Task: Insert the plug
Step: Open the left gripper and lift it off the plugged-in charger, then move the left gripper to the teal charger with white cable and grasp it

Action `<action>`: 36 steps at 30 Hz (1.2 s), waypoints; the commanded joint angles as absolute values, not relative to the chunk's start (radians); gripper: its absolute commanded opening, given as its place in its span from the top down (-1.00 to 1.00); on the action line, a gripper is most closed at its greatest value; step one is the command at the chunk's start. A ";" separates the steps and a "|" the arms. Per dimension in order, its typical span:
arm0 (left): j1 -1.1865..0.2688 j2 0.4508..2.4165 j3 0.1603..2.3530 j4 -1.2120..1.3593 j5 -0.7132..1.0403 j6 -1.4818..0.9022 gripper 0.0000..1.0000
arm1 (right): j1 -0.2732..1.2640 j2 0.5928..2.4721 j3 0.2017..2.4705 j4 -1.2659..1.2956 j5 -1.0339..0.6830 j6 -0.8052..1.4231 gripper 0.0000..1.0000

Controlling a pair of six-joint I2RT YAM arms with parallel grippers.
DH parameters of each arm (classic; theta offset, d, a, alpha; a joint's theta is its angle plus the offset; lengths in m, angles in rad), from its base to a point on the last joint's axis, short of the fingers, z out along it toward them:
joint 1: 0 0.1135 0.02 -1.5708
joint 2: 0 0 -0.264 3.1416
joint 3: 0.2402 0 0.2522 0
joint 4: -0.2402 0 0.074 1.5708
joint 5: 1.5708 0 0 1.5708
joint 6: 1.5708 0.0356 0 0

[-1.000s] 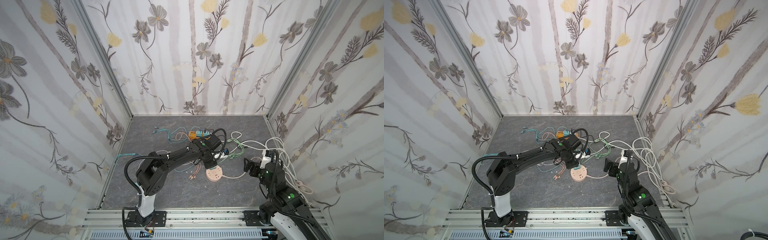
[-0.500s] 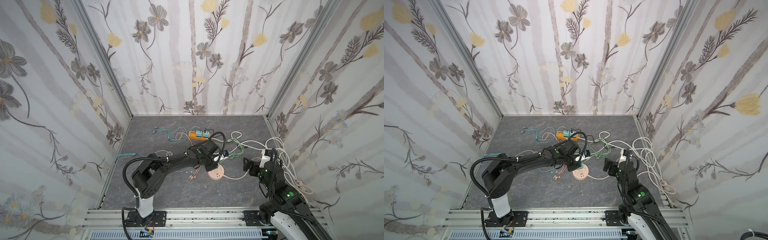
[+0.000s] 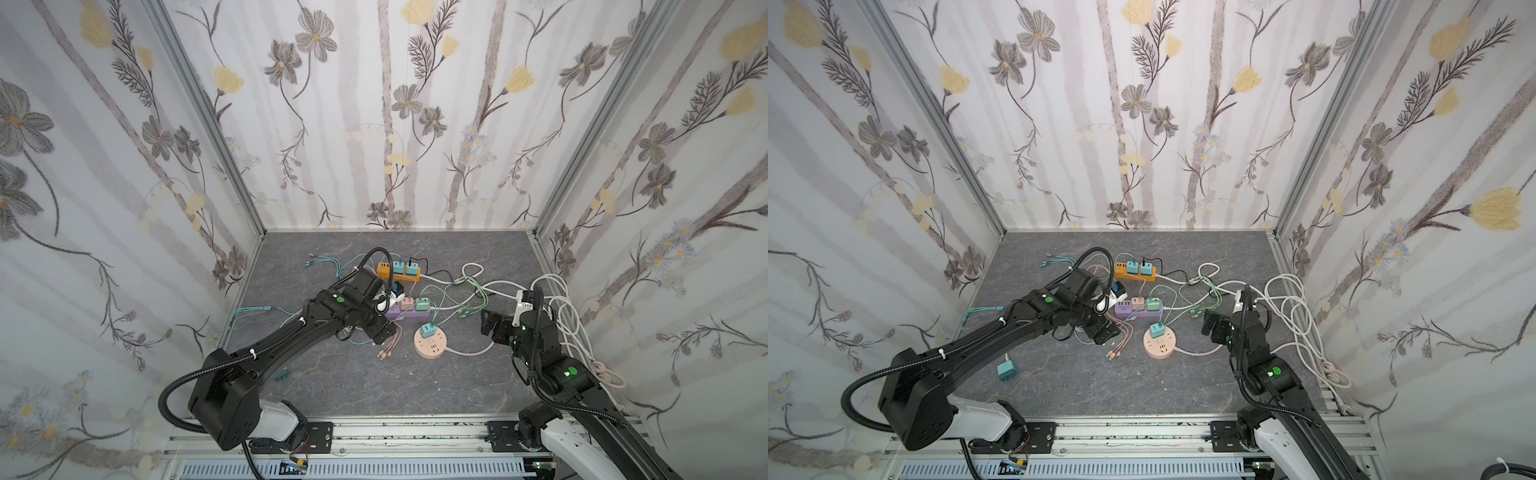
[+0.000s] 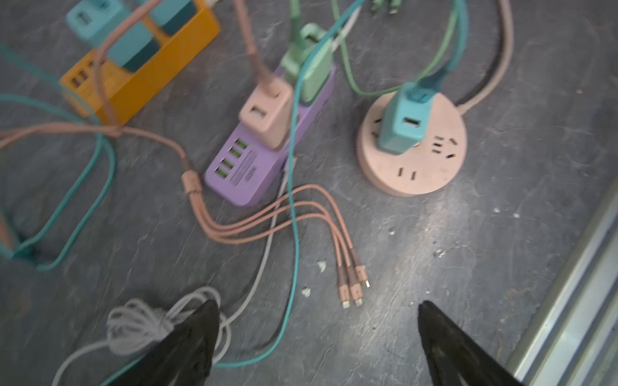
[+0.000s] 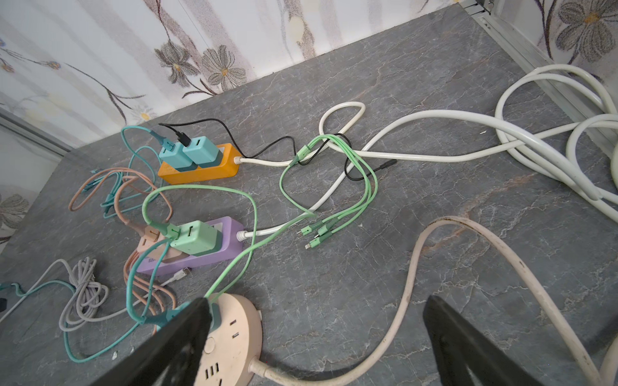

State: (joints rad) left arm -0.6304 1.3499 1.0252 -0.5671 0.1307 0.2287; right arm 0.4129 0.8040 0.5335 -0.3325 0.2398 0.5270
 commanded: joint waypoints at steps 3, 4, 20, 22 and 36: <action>-0.478 1.283 0.961 -0.430 -0.223 -0.210 -1.00 | 0.414 0.871 0.561 -0.234 0.219 0.575 -0.99; -0.467 1.282 0.961 -0.433 -0.284 -0.278 -1.00 | 0.414 0.893 0.570 -0.230 0.206 0.580 -0.99; -0.463 1.821 1.329 -0.724 -0.501 -0.812 -1.00 | 0.416 1.133 0.786 -0.338 0.062 0.556 -0.99; -0.449 1.817 1.317 -0.750 -0.544 -0.879 -1.00 | 0.417 1.142 0.809 -0.361 0.050 0.552 -0.99; -0.198 1.523 0.981 -1.184 -0.577 -1.303 -1.00 | 0.441 1.204 0.924 -0.484 0.079 0.546 -0.99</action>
State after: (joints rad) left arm -0.2356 1.5375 1.0168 -0.9310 -0.5476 -1.1091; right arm 0.4347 1.1950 0.9085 -0.4572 0.0536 0.5556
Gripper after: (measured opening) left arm 0.997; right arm 0.994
